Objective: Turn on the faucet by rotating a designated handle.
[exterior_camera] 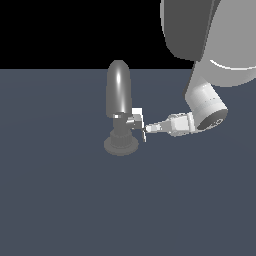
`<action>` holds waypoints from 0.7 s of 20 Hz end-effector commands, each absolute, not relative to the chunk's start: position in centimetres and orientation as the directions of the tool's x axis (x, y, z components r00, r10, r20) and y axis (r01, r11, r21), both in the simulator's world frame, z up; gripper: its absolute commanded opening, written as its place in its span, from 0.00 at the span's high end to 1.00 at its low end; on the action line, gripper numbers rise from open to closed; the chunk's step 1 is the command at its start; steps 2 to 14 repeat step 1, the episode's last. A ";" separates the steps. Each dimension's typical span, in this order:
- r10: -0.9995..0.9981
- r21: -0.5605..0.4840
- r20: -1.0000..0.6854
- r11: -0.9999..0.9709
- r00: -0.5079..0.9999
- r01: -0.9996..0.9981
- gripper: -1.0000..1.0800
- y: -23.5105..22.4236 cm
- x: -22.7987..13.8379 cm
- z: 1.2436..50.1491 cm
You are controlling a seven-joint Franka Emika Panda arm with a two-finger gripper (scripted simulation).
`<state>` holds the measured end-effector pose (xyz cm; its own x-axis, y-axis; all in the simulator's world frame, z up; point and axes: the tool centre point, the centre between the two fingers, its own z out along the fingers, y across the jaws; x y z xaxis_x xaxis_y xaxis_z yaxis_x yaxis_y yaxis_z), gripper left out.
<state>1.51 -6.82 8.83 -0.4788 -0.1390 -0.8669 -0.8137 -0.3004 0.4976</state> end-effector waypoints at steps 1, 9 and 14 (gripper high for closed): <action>-0.146 0.530 -0.848 -0.233 -0.509 -0.815 1.00 -6.0 2.0 3.7; -0.146 0.530 -0.848 -0.233 -0.509 -0.815 1.00 -6.0 2.0 3.7; -0.146 0.530 -0.848 -0.233 -0.509 -0.815 1.00 -6.0 2.0 3.7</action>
